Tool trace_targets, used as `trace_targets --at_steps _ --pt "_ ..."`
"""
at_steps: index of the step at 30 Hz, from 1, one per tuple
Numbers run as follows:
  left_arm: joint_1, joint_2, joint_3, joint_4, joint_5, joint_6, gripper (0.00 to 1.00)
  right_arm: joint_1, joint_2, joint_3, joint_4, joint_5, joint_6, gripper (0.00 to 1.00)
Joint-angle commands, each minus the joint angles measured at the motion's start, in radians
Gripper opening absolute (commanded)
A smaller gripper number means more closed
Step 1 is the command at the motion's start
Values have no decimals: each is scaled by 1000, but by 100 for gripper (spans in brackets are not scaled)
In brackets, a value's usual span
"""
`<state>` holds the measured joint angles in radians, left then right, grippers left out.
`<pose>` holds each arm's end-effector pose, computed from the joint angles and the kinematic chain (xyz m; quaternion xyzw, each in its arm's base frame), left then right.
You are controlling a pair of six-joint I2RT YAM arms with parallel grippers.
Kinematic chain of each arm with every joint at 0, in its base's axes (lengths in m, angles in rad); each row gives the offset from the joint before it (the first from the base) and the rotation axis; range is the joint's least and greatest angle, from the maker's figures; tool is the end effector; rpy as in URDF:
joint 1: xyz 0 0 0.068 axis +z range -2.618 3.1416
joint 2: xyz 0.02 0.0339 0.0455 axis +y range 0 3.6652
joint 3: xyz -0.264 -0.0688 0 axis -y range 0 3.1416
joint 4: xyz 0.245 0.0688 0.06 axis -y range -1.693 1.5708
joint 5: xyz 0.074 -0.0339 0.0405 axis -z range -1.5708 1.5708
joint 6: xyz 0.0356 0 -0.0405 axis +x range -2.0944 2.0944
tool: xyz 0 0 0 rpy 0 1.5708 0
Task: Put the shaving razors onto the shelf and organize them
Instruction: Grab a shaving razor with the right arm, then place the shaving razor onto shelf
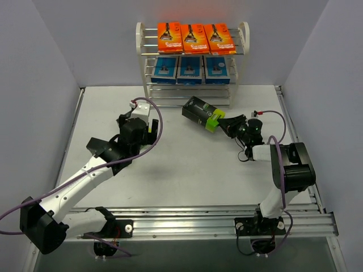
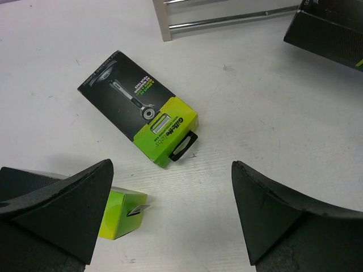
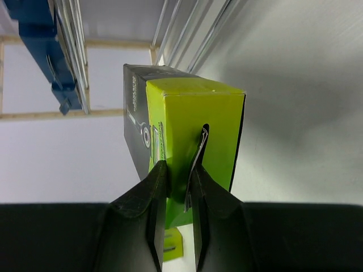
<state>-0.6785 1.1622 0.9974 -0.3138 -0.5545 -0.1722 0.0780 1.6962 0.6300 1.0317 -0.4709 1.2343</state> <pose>0.2135 -0.1481 0.3267 0.0682 0.8313 0.0069 0.5515 0.3274 0.0418 0.1863 0.2464 0.6743 0.5451 0.4330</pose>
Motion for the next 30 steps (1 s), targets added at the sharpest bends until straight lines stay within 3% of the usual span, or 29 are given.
trace_targets --at_steps 1,18,30 --pt "4 -22 20 33 -30 10 94 -3 19 66 172 95 59 0" --pt "-6 -38 14 39 21 -16 94 57 181 224 251 365 126 0" --pt "-24 -29 14 39 42 -30 94 138 250 301 271 644 149 0"
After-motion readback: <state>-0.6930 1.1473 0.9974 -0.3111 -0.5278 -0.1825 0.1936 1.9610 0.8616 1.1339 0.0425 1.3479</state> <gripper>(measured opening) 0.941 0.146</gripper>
